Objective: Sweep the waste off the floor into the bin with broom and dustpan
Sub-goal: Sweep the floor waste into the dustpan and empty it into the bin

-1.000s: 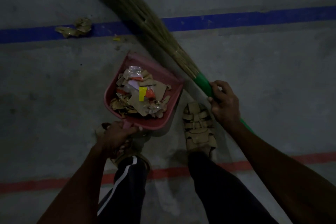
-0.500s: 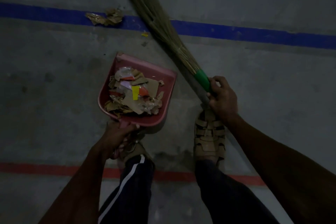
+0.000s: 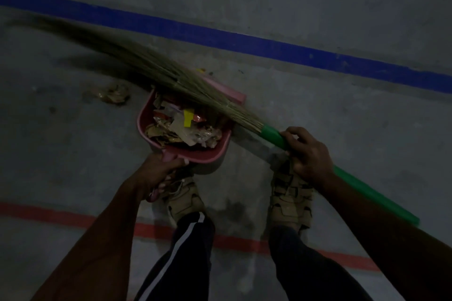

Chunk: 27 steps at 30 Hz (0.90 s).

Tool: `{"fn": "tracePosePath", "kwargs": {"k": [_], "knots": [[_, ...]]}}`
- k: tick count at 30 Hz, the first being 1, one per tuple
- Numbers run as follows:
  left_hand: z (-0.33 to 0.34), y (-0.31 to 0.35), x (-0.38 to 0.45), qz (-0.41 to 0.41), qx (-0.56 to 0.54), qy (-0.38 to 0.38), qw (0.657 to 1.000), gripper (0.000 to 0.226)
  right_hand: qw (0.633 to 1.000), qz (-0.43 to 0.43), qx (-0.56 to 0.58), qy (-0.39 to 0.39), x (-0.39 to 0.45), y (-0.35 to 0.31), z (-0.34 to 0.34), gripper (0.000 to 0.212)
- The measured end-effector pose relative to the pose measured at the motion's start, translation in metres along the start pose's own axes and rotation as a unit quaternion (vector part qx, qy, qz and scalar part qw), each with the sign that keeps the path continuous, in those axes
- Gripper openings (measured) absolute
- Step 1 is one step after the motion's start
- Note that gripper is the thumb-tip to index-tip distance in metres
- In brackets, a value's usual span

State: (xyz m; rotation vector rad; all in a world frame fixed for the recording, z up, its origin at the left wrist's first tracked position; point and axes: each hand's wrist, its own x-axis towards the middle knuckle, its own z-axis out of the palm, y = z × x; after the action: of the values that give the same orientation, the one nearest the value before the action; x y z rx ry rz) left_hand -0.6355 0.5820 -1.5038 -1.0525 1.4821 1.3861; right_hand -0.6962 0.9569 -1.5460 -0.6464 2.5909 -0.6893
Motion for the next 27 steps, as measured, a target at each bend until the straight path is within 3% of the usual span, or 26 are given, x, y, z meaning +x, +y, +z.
{"fn": "tracePosePath", "kwargs": {"k": [10, 14, 20, 27], "knots": [[-0.009, -0.033, -0.03, 0.005, -0.084, 0.022, 0.996, 0.042, 0.996, 0.031, -0.005, 0.088, 0.056, -0.03, -0.013, 0.044], [-0.021, -0.058, -0.041, -0.019, -0.116, 0.042, 0.992, 0.031, 0.998, 0.029, -0.013, 0.062, 0.085, -0.051, -0.008, 0.048], [-0.038, -0.09, -0.07, -0.029, -0.155, 0.099, 0.983, 0.056, 0.999, -0.028, 0.0, 0.021, 0.118, -0.101, 0.016, 0.05], [-0.055, -0.132, -0.069, -0.06, -0.246, 0.127, 0.959, 0.052, 0.998, -0.055, -0.002, -0.027, 0.15, -0.138, 0.044, 0.052]]}}
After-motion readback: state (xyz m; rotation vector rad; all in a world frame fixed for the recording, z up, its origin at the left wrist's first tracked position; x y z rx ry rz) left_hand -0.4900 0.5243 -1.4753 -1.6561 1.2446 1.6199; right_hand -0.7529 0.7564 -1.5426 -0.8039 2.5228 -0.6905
